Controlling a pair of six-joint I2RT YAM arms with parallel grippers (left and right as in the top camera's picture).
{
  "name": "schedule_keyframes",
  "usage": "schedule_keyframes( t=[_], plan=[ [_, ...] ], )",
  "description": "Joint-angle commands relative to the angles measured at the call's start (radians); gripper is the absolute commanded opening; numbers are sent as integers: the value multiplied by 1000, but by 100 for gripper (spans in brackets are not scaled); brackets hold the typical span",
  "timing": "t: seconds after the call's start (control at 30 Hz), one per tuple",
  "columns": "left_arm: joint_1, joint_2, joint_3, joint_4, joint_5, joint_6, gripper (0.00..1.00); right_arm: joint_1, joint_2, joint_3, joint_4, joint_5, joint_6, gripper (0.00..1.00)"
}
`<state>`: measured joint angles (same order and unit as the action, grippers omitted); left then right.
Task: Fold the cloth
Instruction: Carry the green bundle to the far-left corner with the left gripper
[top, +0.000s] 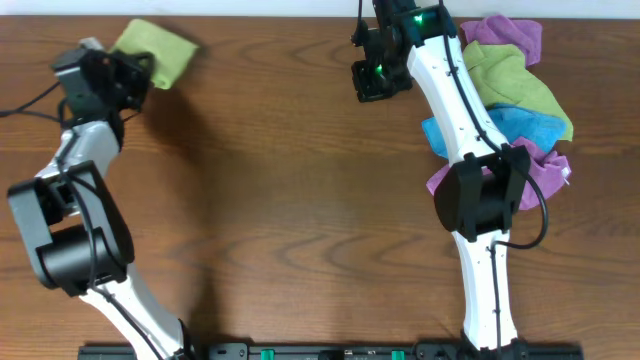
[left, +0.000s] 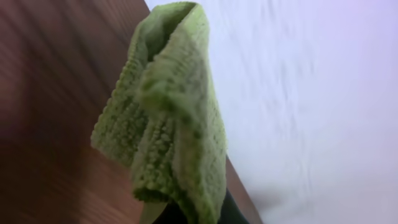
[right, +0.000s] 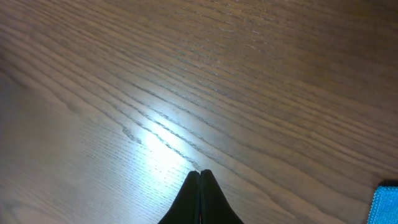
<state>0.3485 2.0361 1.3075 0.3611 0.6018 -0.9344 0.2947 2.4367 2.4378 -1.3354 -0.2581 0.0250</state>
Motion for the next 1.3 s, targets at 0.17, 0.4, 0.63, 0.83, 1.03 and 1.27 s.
schedule_keyframes(
  t=[0.17, 0.4, 0.63, 0.83, 1.03, 1.27],
  plan=[
    [56, 168, 187, 40, 80, 21, 6, 29, -8, 19, 0, 0, -18, 1],
    [57, 345, 426, 9, 61, -43, 6, 67, -8, 19, -11, 0, -6, 1],
    [57, 421, 445, 13, -73, -135, 6, 100, -8, 19, -27, 0, -3, 1],
    [57, 446, 445, 35, -101, -204, 6, 117, -8, 19, -38, 0, 4, 1],
    [57, 446, 445, 48, -109, -282, 6, 125, -8, 19, -45, -1, 4, 1],
    [57, 446, 445, 47, -104, -312, 47, 132, -8, 20, -52, -1, 4, 1]
  ],
)
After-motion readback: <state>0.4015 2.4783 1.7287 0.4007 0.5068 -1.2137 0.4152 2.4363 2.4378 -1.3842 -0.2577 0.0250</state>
